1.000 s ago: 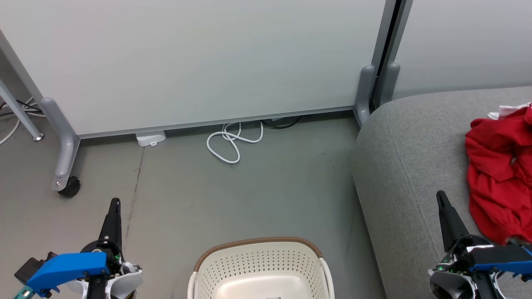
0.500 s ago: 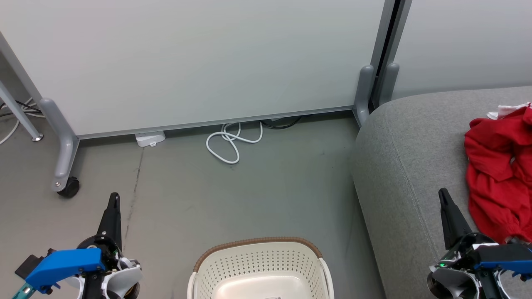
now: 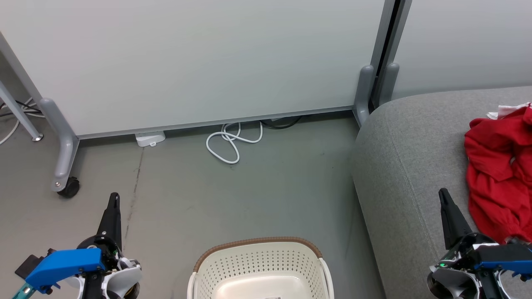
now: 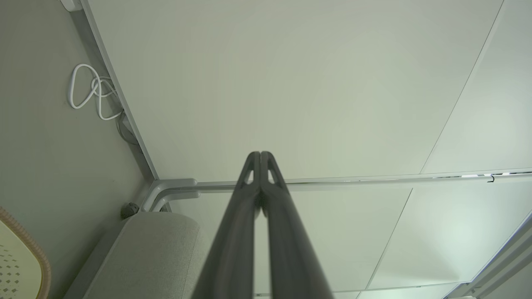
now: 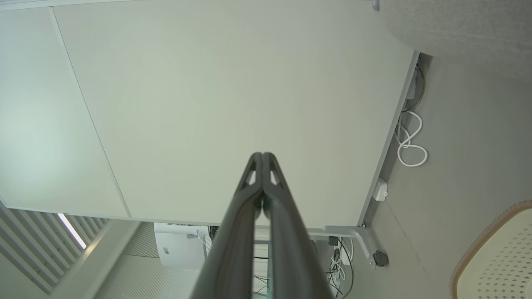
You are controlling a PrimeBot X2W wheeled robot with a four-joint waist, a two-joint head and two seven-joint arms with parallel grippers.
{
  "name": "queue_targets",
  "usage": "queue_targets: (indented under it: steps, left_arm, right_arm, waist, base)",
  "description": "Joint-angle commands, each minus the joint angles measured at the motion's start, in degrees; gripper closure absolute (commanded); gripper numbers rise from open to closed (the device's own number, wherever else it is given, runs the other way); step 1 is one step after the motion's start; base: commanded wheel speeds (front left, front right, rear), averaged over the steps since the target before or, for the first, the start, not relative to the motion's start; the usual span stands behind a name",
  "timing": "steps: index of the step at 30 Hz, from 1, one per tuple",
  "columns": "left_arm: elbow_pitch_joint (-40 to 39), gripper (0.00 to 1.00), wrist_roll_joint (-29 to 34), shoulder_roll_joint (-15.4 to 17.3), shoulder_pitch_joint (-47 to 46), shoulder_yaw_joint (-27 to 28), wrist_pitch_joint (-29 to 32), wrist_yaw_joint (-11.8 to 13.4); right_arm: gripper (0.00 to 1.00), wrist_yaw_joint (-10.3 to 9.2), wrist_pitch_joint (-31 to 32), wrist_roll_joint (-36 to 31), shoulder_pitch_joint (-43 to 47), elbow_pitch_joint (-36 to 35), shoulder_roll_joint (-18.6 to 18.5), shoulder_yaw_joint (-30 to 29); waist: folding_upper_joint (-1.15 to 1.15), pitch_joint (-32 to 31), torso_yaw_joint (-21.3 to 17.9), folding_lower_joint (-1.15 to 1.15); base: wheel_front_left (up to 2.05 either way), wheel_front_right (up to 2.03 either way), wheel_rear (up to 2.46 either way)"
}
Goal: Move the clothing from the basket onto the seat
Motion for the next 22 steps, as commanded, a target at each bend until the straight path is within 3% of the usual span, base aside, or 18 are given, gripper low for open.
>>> queue_targets:
  steps: [1,22]
  left_arm:
    - [-0.22,1.0,-0.13,-0.07,-0.59,0.12,0.21,-0.53]
    - [-0.23,1.0,-0.15,-0.07,-0.59,0.11,0.2,-0.52]
  right_arm:
    - [1.0,0.02,0.18,0.01,-0.72,0.15,0.13,-0.1]
    - [1.0,0.02,0.32,-0.14,-0.75,0.16,0.29,-0.34]
  waist:
    - [0.0,0.0,0.0,0.0]
    - [0.0,0.0,0.0,0.0]
  base:
    - [0.0,0.0,0.0]
    - [0.0,0.0,0.0]
